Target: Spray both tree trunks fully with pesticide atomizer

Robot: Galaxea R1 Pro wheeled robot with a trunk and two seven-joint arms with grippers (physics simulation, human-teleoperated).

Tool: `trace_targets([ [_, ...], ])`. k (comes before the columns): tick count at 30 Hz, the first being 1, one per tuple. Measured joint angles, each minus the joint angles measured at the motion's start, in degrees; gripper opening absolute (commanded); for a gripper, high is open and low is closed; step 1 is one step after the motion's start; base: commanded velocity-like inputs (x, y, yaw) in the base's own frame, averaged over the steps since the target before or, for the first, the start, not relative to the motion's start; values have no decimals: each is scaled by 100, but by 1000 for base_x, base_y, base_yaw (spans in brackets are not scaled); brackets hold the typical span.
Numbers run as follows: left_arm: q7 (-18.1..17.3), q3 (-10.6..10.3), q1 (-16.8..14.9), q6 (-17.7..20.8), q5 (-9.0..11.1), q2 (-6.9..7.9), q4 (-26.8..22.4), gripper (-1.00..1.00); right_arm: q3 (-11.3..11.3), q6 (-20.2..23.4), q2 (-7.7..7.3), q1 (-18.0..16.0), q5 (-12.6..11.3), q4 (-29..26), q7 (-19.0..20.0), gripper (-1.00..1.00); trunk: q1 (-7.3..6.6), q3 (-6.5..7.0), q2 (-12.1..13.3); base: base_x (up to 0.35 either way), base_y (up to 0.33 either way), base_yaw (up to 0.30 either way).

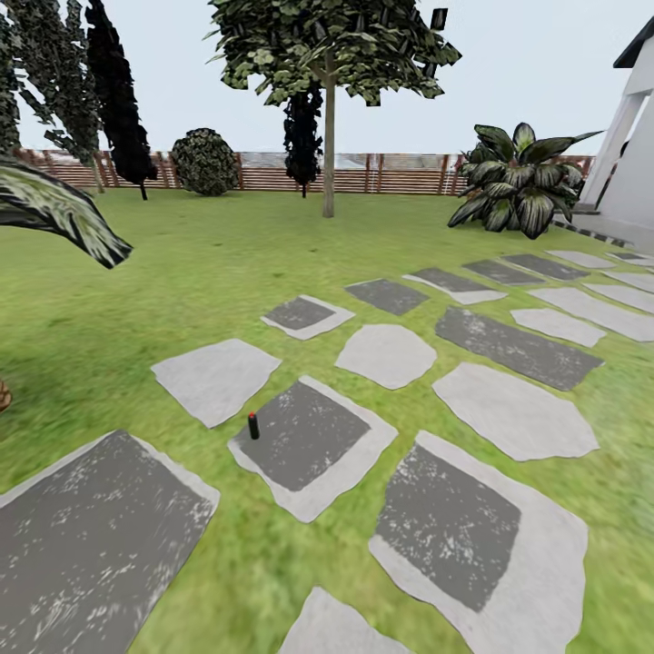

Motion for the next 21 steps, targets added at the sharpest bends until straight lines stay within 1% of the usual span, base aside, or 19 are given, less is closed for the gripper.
trace_targets([
  [21,0,-1,0,0,0,0,0,100,6,0,0,0,0,-9,3,100,0,0,0,284,-163,0],
])
